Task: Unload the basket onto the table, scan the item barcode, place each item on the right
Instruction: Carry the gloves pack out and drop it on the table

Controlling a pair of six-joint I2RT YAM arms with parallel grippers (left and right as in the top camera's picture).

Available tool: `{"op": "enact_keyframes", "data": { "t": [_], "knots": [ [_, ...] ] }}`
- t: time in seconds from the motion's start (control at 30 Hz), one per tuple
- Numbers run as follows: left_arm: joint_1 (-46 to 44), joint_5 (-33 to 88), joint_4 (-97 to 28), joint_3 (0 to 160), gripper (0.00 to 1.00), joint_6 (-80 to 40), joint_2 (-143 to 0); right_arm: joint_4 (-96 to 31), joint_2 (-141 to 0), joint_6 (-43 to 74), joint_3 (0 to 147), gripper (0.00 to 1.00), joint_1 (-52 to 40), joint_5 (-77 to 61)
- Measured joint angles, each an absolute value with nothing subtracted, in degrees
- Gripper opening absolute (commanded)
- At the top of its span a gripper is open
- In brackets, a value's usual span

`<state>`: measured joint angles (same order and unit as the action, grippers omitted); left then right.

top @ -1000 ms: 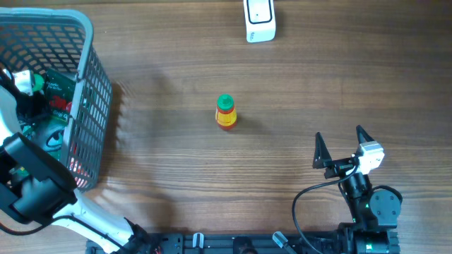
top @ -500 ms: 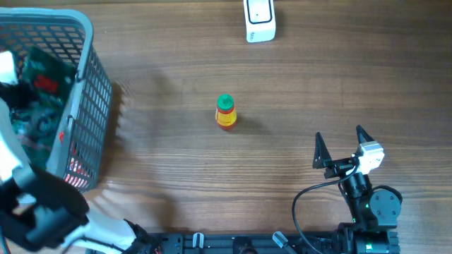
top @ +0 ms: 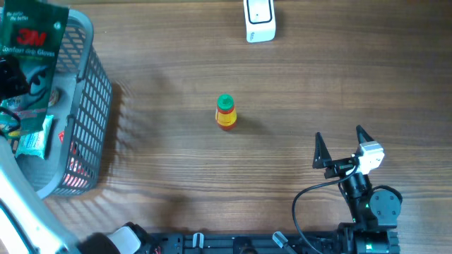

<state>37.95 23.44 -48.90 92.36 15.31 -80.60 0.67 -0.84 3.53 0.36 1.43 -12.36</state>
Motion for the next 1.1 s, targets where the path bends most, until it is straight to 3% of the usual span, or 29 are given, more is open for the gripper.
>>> {"op": "enact_keyframes", "data": {
  "t": [0.6,0.9,1.1],
  "knots": [
    [35.57,58.63,-49.21,92.36,0.04,12.67,-62.67,0.67,-0.84,3.53,0.36,1.00,1.43,-12.36],
    [13.50,63.42,-48.45,92.36,0.04,8.16,-63.99,0.67,-0.84,3.53,0.36,1.00,1.43,-12.36],
    [-4.10,56.05,-44.45,92.36,0.04,4.60,-68.40,0.67,-0.84,3.53,0.36,1.00,1.43,-12.36]
  ]
}}
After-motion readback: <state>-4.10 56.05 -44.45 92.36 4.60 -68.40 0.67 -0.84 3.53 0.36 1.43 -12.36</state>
